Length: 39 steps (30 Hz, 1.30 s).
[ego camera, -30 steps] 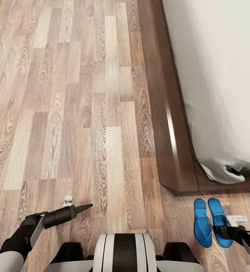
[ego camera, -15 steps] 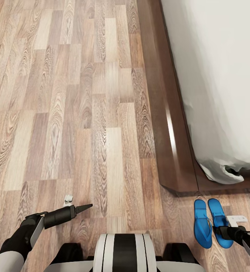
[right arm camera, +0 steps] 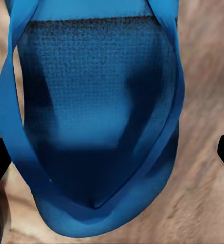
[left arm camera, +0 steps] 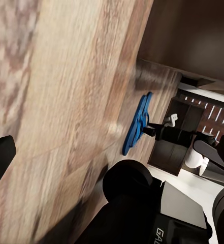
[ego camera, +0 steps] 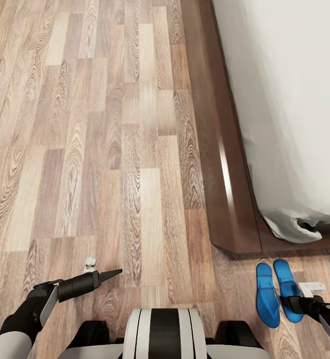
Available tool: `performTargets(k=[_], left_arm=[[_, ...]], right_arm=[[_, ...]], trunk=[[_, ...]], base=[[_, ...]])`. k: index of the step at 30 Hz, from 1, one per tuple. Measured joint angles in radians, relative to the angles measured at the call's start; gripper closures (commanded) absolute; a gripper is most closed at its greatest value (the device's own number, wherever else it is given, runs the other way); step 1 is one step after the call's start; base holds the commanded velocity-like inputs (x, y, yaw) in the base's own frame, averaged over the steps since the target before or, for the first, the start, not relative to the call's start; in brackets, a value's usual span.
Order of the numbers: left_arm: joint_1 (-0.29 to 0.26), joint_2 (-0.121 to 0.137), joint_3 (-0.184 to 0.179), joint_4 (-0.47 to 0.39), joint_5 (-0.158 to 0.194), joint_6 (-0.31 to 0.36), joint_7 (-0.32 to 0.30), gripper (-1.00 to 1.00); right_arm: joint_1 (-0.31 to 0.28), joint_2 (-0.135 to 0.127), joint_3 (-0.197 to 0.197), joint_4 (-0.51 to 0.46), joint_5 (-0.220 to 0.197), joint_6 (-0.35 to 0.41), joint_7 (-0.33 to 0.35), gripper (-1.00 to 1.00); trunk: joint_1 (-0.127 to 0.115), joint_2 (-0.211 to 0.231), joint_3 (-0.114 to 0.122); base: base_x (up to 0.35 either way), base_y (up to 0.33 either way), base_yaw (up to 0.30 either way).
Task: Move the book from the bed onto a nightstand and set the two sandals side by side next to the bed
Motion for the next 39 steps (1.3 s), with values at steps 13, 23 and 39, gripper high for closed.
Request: performTargets(k=[13,23,39], left_arm=[[0.0,0.0,0.0,0.0,0.001,0.0,0.0,-1.0],[0.0,0.0,0.0,0.0,-0.001,0.0,0.0,-1.0],[0.0,-0.003,-0.001,0.001,-0.001,0.0,0.002,-1.0]], right_arm=[[0.0,0.0,0.0,0.0,0.0,0.0,0.0,-1.0],[0.0,0.0,0.0,0.0,0.0,0.0,0.0,-1.0],[0.0,0.0,0.0,0.0,-0.001,0.006,0.003,-1.0]], trunk=[[0.0,0.0,0.0],[-0.004,0.002,0.031],[-0.011,0.006,0.093]], base=[[0.0,0.0,0.0],[0.0,0.0,0.0],[0.0,0.0,0.0]])
